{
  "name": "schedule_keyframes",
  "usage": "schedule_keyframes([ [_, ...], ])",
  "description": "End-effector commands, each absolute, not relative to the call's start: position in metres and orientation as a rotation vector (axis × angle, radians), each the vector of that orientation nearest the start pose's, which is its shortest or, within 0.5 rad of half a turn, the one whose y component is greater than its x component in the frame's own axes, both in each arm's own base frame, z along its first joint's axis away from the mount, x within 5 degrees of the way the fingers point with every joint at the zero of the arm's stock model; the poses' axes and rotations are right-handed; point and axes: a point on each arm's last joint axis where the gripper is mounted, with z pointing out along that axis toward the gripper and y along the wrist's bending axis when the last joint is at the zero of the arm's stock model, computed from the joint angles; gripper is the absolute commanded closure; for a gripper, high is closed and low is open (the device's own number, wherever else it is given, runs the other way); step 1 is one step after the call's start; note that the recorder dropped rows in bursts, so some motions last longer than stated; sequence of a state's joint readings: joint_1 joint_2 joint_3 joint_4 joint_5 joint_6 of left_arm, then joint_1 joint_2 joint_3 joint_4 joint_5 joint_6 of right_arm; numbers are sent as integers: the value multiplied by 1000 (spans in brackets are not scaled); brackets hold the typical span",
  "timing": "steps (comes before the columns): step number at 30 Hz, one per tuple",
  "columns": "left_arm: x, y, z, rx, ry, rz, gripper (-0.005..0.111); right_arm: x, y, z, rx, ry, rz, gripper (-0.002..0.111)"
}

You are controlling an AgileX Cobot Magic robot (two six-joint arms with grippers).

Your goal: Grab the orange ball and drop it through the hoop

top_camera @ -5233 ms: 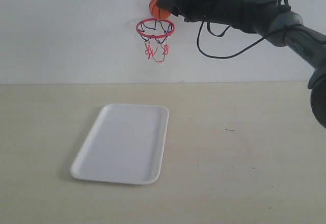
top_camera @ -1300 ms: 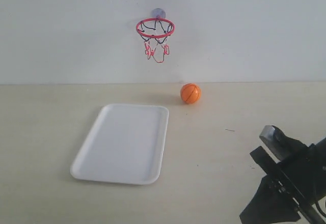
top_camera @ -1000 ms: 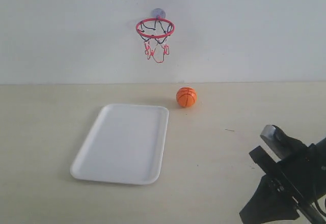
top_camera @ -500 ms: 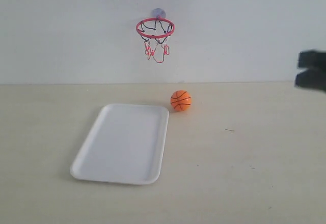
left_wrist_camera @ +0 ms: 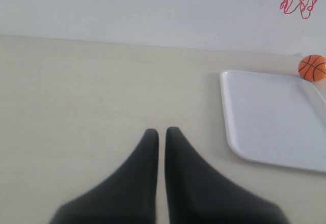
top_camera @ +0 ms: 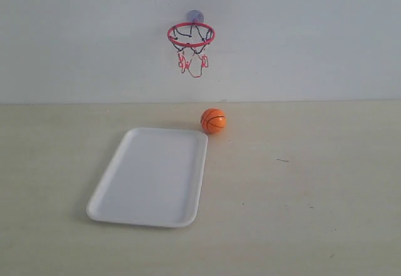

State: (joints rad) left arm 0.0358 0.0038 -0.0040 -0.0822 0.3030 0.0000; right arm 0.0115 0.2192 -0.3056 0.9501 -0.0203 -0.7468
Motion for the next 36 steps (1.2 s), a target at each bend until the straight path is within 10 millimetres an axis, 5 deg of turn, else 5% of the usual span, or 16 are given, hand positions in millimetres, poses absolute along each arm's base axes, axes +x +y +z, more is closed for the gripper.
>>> schedule_keyframes([
  [1, 55, 0, 187, -96, 1771, -60, 103, 51, 0, 288, 149, 1334, 187, 109],
  [6, 55, 0, 187, -96, 1771, -60, 103, 48, 4, 275, 44, 1391, 142, 109],
  [15, 55, 0, 187, -96, 1771, -60, 103, 56, 1, 211, 72, 1525, 95, 109],
  [20, 55, 0, 187, -96, 1771, -60, 103, 56, 2, 193, 68, 1702, 97, 109],
  [36, 55, 0, 187, -96, 1771, -60, 103, 54, 5, 184, -13, 1813, 103, 109],
])
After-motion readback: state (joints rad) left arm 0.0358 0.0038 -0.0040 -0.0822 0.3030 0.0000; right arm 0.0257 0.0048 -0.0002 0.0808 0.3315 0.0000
